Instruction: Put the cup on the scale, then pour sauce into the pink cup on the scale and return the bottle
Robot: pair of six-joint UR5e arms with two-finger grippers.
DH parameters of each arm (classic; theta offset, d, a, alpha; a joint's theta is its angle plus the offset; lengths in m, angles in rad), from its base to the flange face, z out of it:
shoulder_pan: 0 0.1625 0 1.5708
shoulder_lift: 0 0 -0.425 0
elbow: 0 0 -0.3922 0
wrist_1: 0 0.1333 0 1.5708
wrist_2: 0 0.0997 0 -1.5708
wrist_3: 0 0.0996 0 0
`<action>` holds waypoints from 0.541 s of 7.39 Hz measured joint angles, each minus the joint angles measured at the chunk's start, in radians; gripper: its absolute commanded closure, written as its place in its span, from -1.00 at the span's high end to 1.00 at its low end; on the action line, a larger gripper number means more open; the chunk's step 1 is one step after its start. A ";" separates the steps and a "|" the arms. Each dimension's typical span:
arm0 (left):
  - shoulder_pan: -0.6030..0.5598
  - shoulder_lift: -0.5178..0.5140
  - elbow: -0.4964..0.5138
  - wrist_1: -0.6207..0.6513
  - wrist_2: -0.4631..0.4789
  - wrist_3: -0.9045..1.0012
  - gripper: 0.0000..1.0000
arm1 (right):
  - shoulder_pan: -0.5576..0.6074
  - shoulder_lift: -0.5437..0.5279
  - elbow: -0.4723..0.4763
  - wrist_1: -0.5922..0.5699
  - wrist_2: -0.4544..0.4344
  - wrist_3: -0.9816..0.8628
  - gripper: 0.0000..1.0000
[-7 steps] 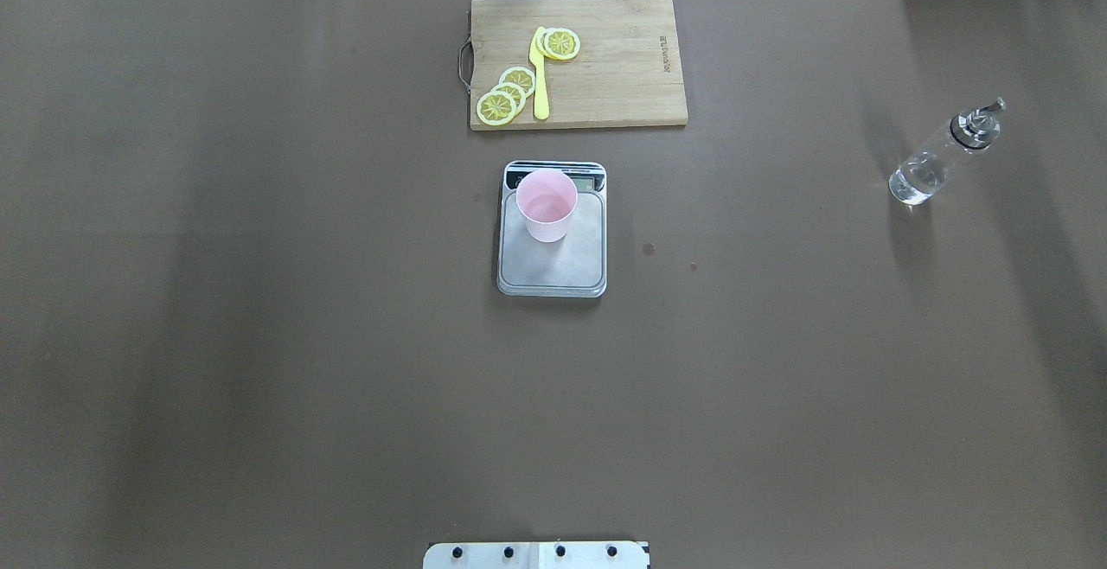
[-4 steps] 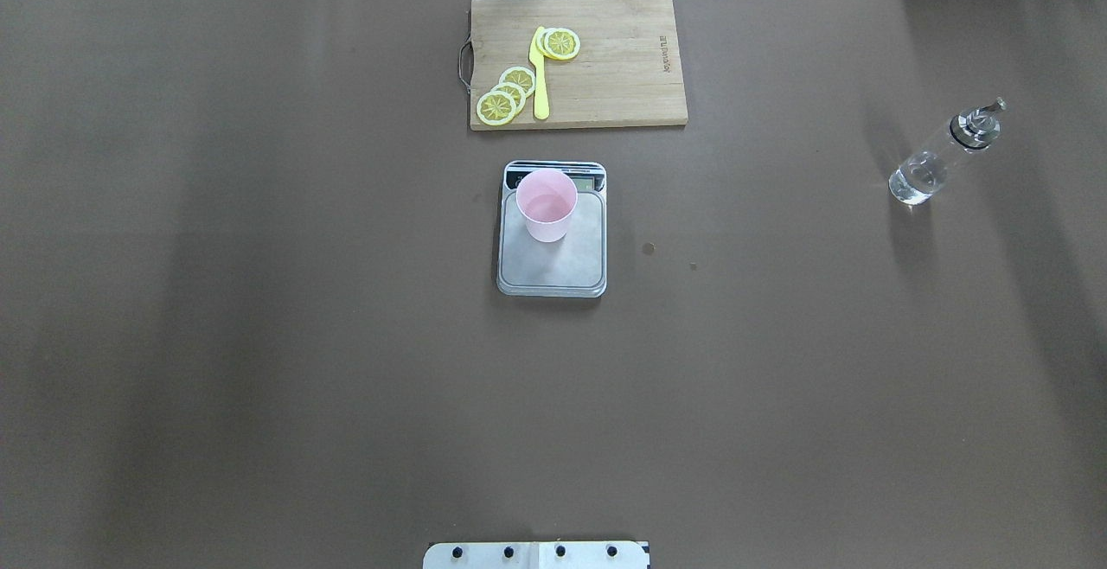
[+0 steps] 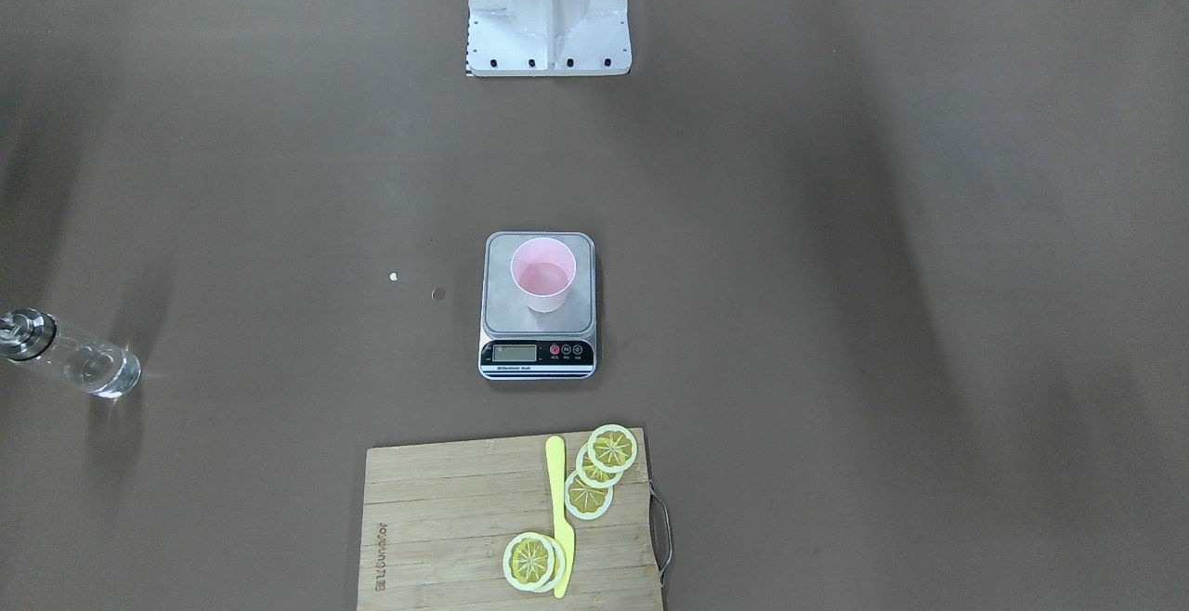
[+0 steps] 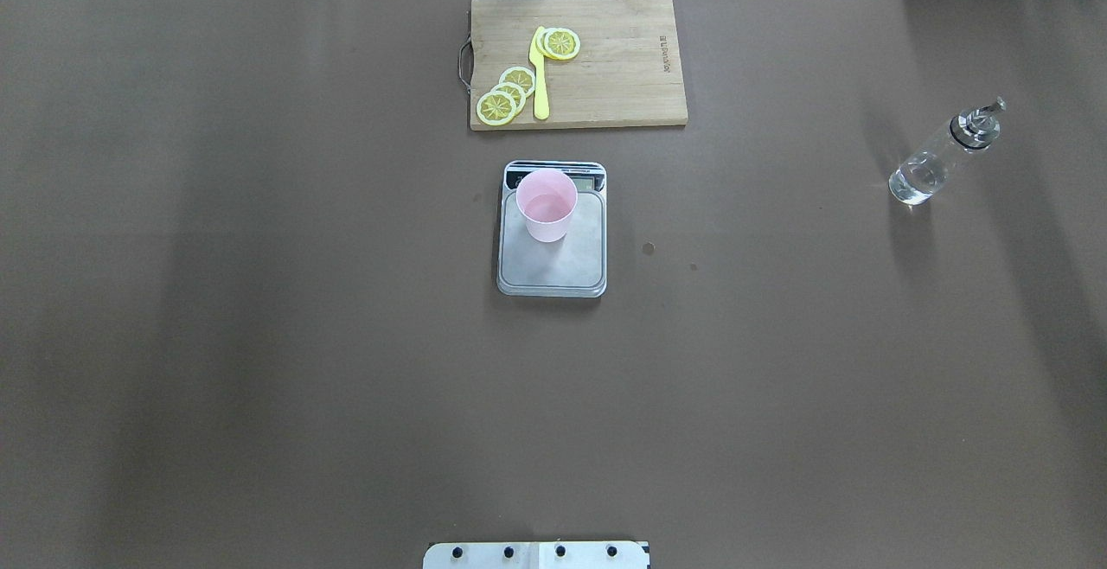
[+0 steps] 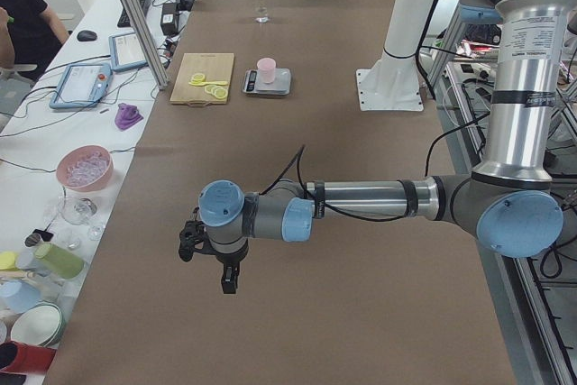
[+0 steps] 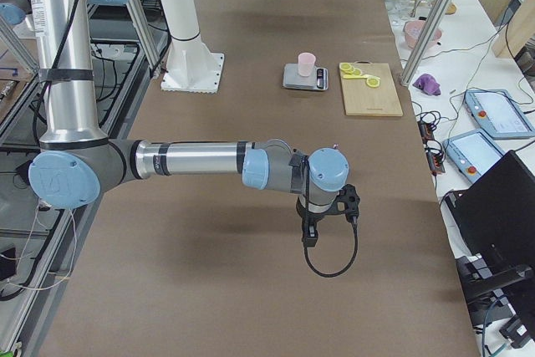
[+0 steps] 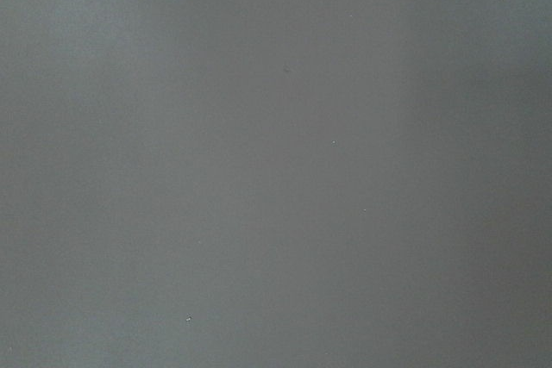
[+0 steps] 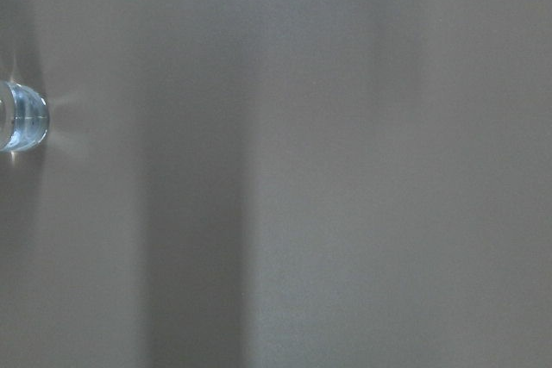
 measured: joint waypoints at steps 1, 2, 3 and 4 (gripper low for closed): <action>0.000 -0.001 -0.001 0.001 -0.001 -0.001 0.97 | 0.000 0.000 0.005 0.000 0.000 0.001 1.00; 0.000 -0.001 -0.003 0.002 -0.002 -0.001 0.97 | 0.000 0.000 0.016 -0.001 0.000 0.005 1.00; 0.000 -0.003 -0.007 0.003 -0.003 -0.001 0.97 | 0.000 0.000 0.026 -0.001 0.000 0.014 1.00; 0.000 -0.007 -0.012 0.005 -0.004 -0.002 0.97 | 0.000 -0.003 0.032 -0.001 0.001 0.020 1.00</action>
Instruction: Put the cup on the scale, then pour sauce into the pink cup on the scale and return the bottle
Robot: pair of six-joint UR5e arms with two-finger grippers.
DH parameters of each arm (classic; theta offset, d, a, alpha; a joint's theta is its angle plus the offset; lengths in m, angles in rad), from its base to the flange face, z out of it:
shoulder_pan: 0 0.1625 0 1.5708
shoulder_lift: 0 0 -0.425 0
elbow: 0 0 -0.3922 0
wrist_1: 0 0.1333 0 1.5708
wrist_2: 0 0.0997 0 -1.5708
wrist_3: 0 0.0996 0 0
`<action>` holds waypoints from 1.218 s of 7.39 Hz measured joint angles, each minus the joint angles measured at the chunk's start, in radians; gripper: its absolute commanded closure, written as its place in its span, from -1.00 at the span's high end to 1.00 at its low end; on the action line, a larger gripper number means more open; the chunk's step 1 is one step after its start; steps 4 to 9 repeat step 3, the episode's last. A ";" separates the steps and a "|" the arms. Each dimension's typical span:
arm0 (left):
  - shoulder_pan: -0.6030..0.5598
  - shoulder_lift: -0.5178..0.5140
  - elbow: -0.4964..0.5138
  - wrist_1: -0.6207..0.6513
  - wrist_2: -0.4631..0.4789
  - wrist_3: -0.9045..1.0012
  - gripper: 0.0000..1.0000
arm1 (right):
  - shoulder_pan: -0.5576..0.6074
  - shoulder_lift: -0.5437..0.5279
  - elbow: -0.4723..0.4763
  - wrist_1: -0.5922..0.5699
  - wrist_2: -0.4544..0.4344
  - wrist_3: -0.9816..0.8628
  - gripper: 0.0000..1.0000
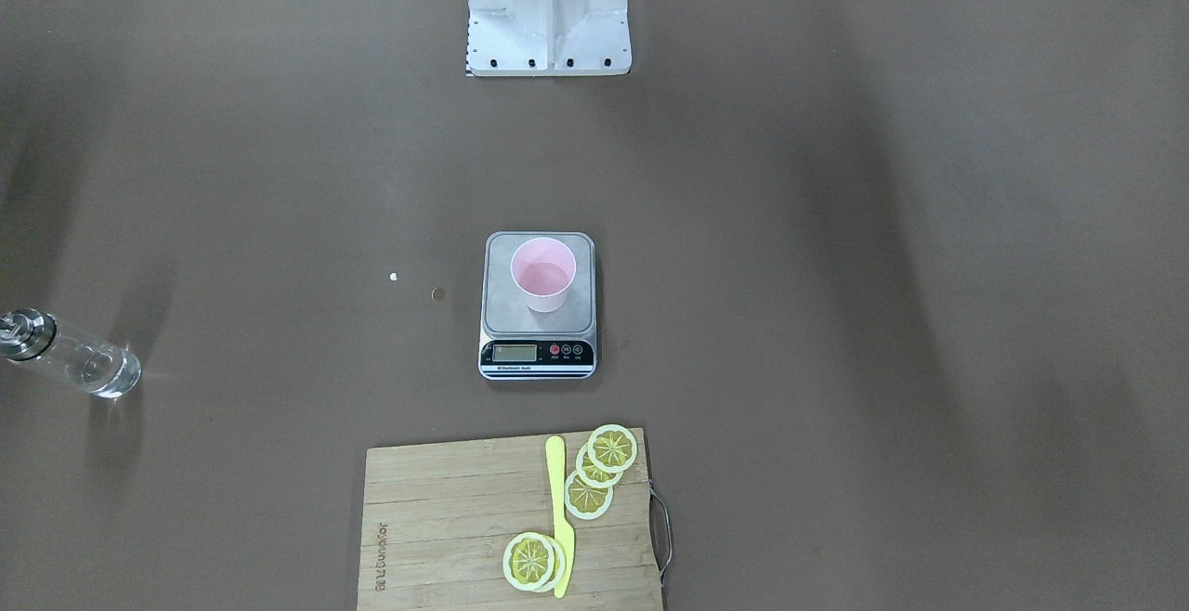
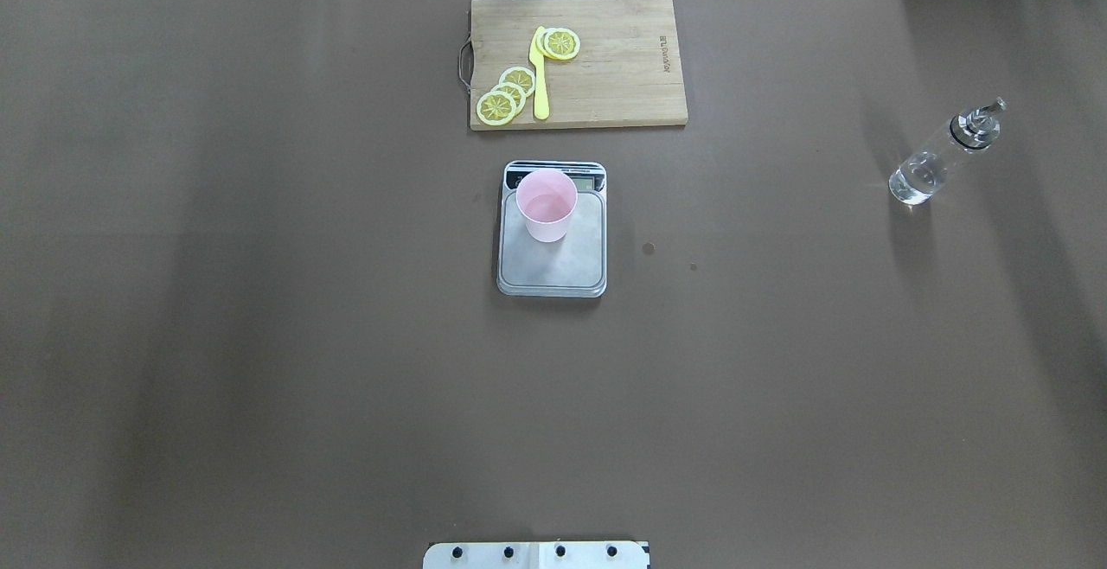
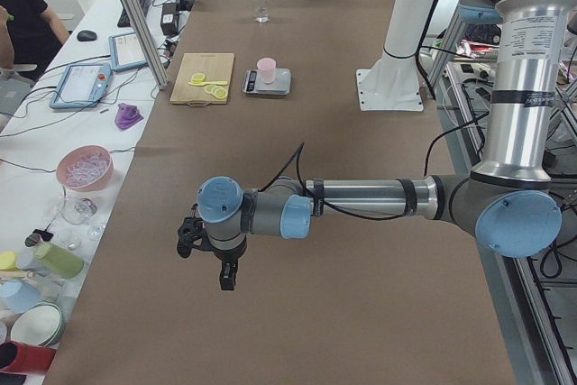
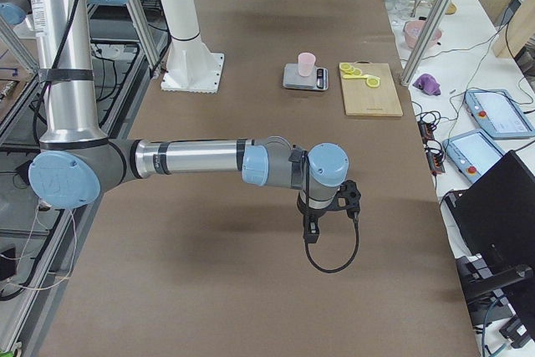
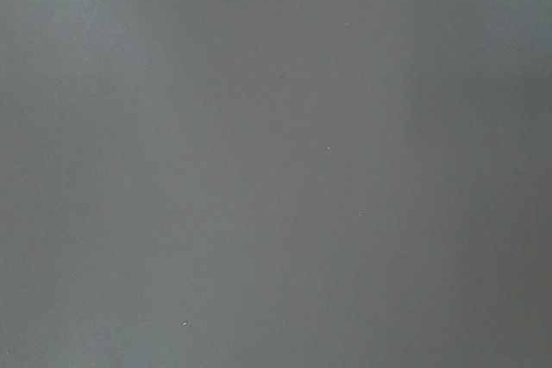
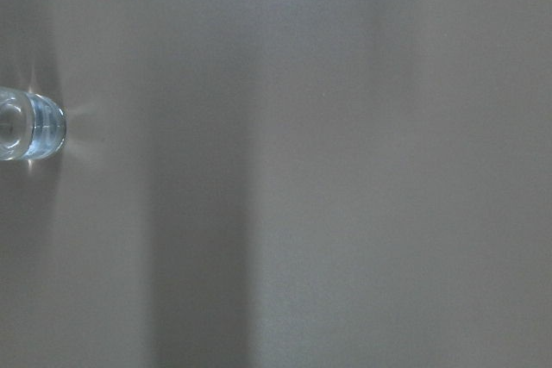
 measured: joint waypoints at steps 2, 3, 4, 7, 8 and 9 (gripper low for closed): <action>0.000 -0.003 -0.023 0.002 0.004 -0.001 0.97 | 0.000 -0.005 0.007 0.000 0.004 0.005 1.00; 0.000 -0.003 -0.033 0.004 0.005 -0.001 0.97 | 0.000 -0.008 0.012 -0.002 0.005 0.007 1.00; 0.000 -0.003 -0.033 0.004 0.005 -0.001 0.97 | 0.000 -0.008 0.012 -0.002 0.005 0.007 1.00; 0.000 -0.003 -0.033 0.004 0.005 -0.001 0.97 | 0.000 -0.008 0.012 -0.002 0.005 0.007 1.00; 0.000 -0.003 -0.033 0.004 0.005 -0.001 0.97 | 0.000 -0.008 0.012 -0.002 0.005 0.007 1.00; 0.000 -0.003 -0.033 0.004 0.005 -0.001 0.97 | 0.000 -0.008 0.012 -0.002 0.005 0.007 1.00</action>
